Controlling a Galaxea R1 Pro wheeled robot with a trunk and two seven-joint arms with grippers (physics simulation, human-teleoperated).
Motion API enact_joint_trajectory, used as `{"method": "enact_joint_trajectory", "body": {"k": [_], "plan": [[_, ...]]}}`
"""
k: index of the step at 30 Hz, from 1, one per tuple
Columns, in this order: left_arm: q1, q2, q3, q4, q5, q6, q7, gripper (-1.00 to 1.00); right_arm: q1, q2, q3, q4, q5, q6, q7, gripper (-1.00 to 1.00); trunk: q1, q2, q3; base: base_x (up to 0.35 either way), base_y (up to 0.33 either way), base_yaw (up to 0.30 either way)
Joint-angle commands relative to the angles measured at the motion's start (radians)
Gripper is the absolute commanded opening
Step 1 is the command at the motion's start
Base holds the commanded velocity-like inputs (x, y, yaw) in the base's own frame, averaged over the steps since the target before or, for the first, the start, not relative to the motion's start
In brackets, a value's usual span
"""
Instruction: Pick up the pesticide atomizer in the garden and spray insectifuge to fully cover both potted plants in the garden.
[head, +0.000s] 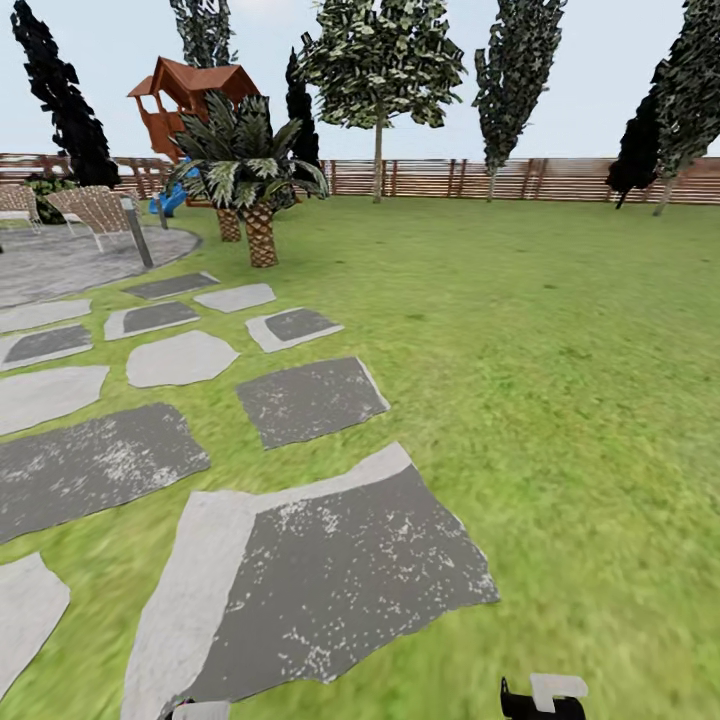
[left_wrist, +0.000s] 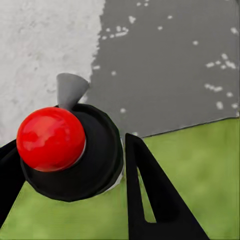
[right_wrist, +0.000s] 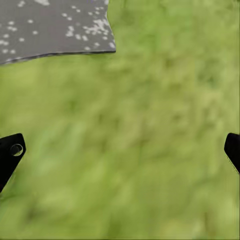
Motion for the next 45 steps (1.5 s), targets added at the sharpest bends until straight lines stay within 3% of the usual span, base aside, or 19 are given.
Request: {"method": "enact_joint_trajectory", "body": {"k": [1,45], "plan": [[-0.001,0.0,0.005,0.001,-0.002,-0.003,0.001,-1.0,-0.001,0.0,-0.008,0.001,0.011,-0.003,-0.003,1.0,0.0,0.0,-0.001,0.34,0.0,0.011],[-0.001,0.0,0.004,0.002,0.001,-0.004,0.001,-1.0,-0.001,0.0,-0.008,0.001,0.011,-0.003,-0.003,1.0,0.0,0.0,-0.001,0.34,0.0,0.0]]}}
